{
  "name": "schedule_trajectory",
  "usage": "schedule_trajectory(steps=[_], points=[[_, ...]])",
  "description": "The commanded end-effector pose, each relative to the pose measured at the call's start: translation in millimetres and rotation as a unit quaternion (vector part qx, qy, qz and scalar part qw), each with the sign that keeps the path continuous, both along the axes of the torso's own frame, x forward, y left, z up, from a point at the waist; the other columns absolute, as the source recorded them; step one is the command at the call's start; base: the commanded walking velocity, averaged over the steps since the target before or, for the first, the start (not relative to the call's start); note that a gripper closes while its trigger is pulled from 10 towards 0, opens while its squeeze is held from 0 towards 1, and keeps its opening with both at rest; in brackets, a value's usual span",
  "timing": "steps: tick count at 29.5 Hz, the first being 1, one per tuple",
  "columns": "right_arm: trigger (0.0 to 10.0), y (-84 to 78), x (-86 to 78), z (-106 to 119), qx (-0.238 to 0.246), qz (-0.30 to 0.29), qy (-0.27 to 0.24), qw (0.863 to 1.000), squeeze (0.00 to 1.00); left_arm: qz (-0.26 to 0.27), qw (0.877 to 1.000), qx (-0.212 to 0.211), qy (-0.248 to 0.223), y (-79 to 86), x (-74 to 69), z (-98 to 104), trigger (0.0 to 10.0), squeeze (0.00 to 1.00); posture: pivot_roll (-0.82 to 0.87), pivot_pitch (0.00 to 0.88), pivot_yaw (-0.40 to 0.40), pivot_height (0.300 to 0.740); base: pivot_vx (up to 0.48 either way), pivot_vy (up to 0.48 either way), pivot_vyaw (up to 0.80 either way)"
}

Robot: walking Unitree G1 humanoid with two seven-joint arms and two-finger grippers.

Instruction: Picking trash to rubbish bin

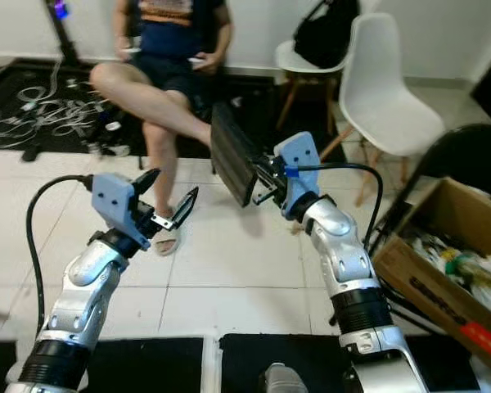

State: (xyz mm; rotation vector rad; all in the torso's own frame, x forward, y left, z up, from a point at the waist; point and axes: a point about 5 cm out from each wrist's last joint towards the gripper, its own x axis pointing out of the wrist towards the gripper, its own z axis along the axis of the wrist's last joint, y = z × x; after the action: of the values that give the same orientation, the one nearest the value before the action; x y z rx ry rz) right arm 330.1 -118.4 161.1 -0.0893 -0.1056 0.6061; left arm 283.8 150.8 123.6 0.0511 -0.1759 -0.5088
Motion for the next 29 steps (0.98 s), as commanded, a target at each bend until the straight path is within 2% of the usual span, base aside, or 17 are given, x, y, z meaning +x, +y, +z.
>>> schedule_trajectory(steps=[1, 29], points=[[10.0, -2.7, -0.3, -2.5, -0.004, -0.003, 0.003, 1.000, 0.00, -0.006, 1.000, -0.004, 0.002, -1.9, -1.1, -0.3, 10.0, 0.00, 0.04, 0.000, -0.005, 0.740, 0.000, 0.000, -0.77], [10.0, -2.3, -0.2, -1.9, -0.005, -0.004, 0.002, 1.000, 0.00, -0.010, 1.000, -0.007, -0.002, -3.1, -1.4, 4.0, 10.0, 0.00, 0.05, 0.000, -0.004, 0.740, 0.000, 0.000, -0.77]])
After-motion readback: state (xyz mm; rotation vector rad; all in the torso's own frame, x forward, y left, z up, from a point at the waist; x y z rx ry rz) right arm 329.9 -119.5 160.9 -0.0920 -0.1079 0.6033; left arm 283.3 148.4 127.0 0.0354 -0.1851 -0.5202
